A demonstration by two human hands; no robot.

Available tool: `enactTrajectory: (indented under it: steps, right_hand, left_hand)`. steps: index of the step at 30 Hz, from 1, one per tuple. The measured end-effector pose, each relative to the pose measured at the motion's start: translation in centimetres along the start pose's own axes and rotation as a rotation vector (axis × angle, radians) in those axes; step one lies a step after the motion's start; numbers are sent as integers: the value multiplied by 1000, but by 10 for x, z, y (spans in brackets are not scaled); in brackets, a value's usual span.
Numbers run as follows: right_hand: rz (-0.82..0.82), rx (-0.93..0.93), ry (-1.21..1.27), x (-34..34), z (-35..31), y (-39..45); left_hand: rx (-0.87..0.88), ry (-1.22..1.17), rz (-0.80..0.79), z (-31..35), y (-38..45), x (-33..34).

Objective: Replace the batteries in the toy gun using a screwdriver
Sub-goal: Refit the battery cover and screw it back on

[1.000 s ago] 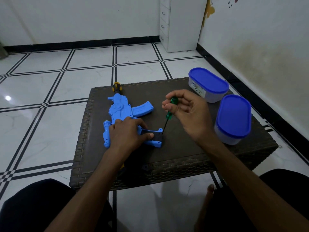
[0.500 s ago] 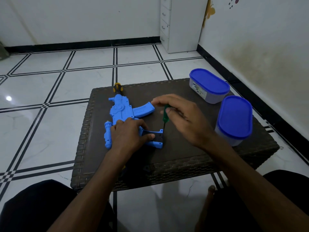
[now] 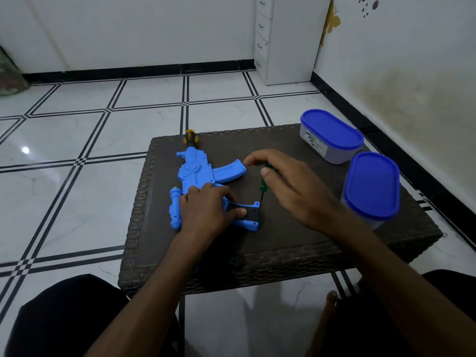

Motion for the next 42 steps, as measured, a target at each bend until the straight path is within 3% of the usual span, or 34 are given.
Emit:
enactTrajectory:
  steps: [4,11,19,24,35,42]
  right_hand:
    - [-40,0,135,0,1,0]
    - [33,-92,25,6,-4,8]
    - [134,-73,389,6,13,2]
    - [188,-86,260,5,8,2]
    - [220,-46,425,-3,24,-12]
    - [247,-49,154,-5,11,-11]
  left_hand:
    - [3,4,8,0,1,-1]
    - [12,8,14,2,0,-1]
    - [3,7,1,1,1,0]
    - [-11,7,-3,2,-2,-1]
    - [-15,-6,-7,1,-2,-1]
    - [-10,0,-13,3,-2,-2]
Point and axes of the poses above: each hand's wrist, its own y-axis towards the middle knuckle, its own x-axis out of the palm, z = x × y, the point moved 8 cm from there along y, towards the middle knuckle, and after that the axes turned 11 degrees about -z, right-handed, at the moved point
